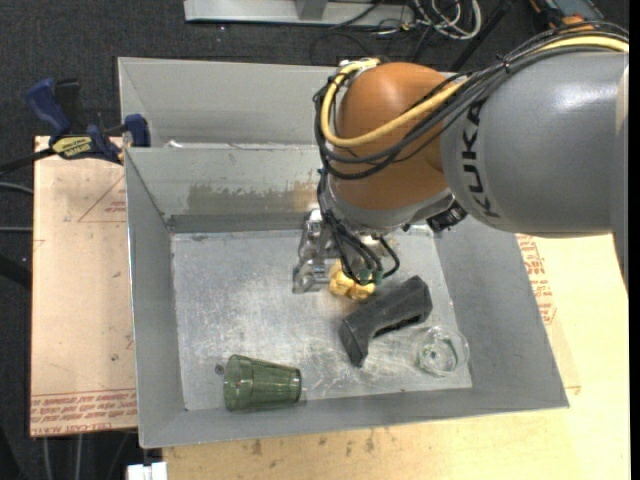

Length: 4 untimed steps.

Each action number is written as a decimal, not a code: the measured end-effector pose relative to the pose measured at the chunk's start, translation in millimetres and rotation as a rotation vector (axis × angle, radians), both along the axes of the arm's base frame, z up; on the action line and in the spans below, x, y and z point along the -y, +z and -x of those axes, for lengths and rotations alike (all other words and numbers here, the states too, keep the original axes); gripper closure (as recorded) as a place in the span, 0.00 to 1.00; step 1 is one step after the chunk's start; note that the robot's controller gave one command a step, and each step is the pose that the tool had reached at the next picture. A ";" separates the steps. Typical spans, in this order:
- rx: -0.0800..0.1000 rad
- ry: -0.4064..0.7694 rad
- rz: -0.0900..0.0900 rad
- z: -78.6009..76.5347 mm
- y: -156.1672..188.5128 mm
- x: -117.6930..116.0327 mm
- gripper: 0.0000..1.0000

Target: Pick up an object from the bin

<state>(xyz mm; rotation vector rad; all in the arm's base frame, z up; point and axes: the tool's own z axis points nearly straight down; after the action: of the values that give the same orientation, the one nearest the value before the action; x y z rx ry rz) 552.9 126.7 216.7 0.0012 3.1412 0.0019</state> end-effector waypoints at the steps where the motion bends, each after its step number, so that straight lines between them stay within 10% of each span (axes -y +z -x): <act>1: 0.000 0.000 0.000 0.0 0.0 0.0 1.00; 2: -0.005 0.270 0.001 -10.1 -77.8 3.6 0.00; 4: -0.001 0.345 -0.002 -11.6 -68.8 16.3 0.00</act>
Offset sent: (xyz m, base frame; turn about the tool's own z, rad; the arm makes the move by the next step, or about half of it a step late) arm 0.0111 -0.0037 -0.0748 -0.2712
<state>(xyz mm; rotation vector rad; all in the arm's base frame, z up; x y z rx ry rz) 564.4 110.4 147.9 -0.5387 3.0957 0.0055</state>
